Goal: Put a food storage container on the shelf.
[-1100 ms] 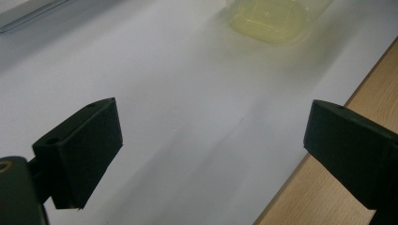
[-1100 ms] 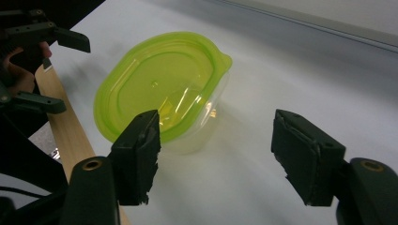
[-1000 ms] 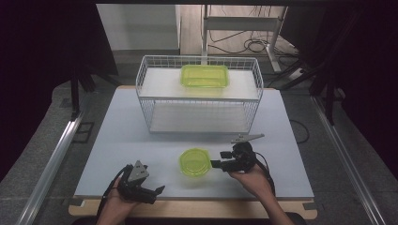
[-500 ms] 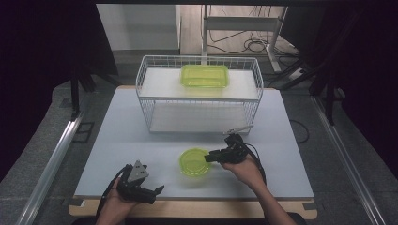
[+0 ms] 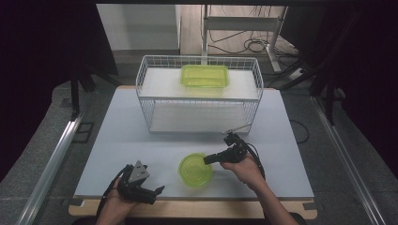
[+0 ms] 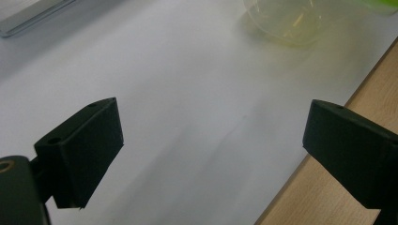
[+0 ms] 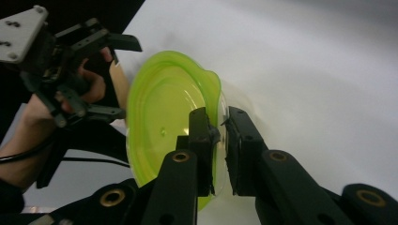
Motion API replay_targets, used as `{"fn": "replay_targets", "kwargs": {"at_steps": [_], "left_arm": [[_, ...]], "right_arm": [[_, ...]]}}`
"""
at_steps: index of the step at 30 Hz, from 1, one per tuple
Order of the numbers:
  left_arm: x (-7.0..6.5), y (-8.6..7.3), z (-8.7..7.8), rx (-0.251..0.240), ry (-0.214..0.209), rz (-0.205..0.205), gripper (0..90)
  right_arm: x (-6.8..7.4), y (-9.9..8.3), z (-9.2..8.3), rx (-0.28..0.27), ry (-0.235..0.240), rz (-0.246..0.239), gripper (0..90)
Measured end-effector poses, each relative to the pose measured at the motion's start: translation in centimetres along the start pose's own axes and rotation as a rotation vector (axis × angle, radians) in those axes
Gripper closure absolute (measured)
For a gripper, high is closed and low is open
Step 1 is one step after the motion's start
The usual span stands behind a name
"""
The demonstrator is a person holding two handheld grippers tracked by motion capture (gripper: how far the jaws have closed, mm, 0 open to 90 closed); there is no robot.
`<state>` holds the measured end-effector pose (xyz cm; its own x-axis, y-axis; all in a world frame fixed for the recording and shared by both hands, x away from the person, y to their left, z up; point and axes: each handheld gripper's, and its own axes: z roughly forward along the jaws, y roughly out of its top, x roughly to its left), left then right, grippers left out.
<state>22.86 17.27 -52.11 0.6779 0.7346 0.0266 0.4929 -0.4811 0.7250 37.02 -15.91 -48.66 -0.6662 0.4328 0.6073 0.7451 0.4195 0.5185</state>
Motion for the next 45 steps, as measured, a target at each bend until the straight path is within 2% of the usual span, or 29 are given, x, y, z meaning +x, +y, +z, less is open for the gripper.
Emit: {"fn": "replay_targets", "kwargs": {"at_steps": [3,10,16,26,39,45], "left_arm": [[0.0,0.0,0.0,0.001,0.003,0.002,5.1],[0.1,0.0,-0.1,-0.003,0.006,0.000,5.1],[0.2,0.0,-0.2,-0.016,0.002,-0.018,4.0],[0.1,0.0,-0.2,-0.013,0.002,-0.016,4.0],[0.1,0.0,-0.1,-0.006,-0.001,-0.012,4.3],[0.1,0.0,-0.1,-0.005,-0.002,-0.012,4.2]], "right_arm": [[0.4,0.0,-0.1,-0.002,-0.015,-0.012,81.9],[0.7,0.1,-1.0,-0.039,-0.010,-0.013,82.0],[1.3,0.2,-2.0,-0.071,-0.007,-0.021,82.0],[1.9,0.8,-3.4,-0.117,-0.003,-0.023,81.9],[3.0,2.3,-6.2,-0.180,0.014,-0.036,81.9],[3.7,3.4,-7.7,-0.211,0.003,-0.053,81.9]]}}
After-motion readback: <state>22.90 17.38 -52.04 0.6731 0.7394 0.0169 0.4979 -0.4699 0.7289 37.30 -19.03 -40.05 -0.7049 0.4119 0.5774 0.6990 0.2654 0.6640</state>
